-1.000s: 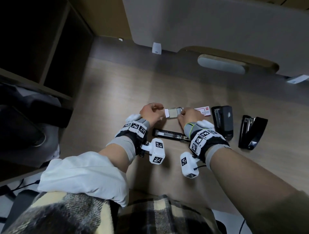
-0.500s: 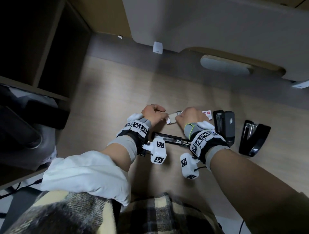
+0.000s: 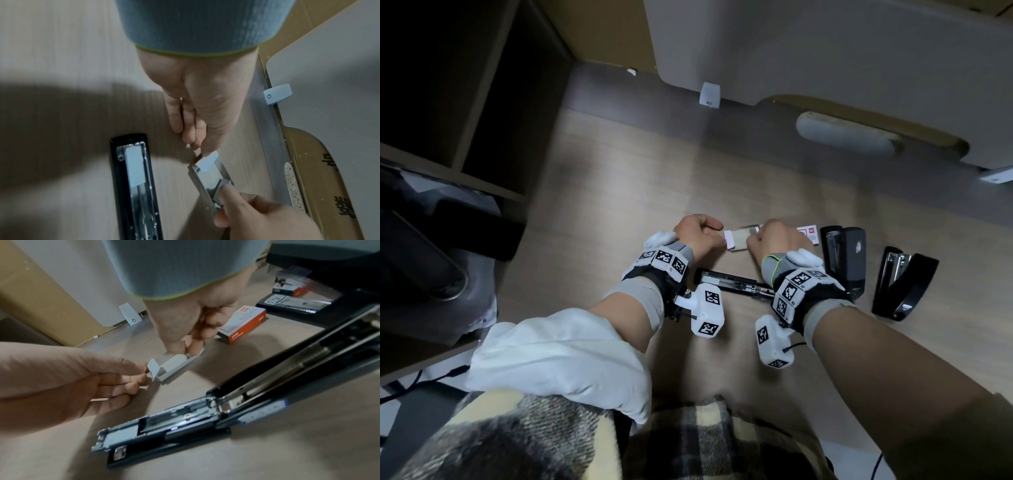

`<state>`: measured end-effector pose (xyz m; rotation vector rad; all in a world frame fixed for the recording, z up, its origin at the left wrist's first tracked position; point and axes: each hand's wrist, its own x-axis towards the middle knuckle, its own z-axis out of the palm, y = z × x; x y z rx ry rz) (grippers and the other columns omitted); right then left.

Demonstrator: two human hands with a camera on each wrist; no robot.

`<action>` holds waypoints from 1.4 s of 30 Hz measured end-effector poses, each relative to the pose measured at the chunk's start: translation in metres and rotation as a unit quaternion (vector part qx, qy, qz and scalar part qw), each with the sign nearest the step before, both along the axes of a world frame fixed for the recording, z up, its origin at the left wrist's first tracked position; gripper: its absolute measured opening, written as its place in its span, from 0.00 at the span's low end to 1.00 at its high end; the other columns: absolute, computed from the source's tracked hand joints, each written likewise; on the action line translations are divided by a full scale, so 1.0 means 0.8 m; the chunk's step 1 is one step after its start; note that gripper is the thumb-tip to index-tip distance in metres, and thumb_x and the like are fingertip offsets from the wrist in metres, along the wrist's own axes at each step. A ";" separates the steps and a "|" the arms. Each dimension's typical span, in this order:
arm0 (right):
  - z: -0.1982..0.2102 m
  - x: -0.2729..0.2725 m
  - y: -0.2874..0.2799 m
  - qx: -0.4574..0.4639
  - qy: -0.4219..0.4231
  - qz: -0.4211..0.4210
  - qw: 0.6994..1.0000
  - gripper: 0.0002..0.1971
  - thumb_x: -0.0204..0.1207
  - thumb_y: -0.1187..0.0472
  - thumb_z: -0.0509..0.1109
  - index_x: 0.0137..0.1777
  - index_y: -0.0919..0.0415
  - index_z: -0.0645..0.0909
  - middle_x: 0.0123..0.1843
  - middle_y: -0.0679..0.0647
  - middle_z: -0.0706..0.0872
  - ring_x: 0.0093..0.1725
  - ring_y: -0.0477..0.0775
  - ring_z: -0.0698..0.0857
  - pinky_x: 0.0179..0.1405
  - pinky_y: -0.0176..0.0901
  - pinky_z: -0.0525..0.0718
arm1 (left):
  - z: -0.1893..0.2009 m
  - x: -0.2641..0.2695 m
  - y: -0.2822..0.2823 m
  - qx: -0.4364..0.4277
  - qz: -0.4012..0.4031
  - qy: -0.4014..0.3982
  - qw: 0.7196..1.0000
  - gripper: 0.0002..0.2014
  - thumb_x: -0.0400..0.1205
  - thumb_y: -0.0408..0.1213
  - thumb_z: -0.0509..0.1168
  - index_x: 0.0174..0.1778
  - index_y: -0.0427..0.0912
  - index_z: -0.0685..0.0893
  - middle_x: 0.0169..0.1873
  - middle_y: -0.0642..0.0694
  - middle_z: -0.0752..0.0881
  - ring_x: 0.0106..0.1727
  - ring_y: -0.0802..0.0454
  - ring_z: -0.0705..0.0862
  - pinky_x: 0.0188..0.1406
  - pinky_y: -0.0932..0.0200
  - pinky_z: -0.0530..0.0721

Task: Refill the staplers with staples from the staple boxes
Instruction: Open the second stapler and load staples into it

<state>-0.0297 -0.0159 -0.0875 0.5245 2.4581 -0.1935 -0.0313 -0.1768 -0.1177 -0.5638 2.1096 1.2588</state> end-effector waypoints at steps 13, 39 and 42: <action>0.013 0.015 0.000 -0.182 0.124 -0.028 0.975 0.11 0.65 0.47 0.73 0.41 0.50 0.78 0.35 0.44 0.88 0.41 0.53 0.87 0.43 0.44 0.85 | 0.028 -0.013 0.012 0.084 0.047 -0.002 0.995 0.11 0.78 0.50 0.70 0.39 0.46 0.87 0.30 0.49 0.90 0.24 0.53 0.84 0.23 0.64 0.79; 0.041 0.023 0.024 -0.170 0.132 0.063 0.975 0.18 0.76 0.47 0.68 0.65 0.33 0.81 0.56 0.44 0.91 0.58 0.55 0.87 0.53 0.46 0.85 | 0.044 0.000 0.032 0.280 0.163 -0.088 0.942 0.13 0.80 0.28 0.71 0.61 0.37 0.84 0.47 0.43 0.91 0.40 0.54 0.91 0.37 0.63 0.90; 0.038 0.026 0.027 -0.171 0.123 0.035 0.977 0.18 0.75 0.46 0.66 0.65 0.34 0.82 0.55 0.45 0.91 0.57 0.54 0.87 0.52 0.42 0.84 | 0.042 0.000 0.035 0.285 0.158 -0.089 0.941 0.12 0.81 0.25 0.70 0.60 0.37 0.83 0.47 0.42 0.90 0.36 0.55 0.91 0.40 0.62 0.91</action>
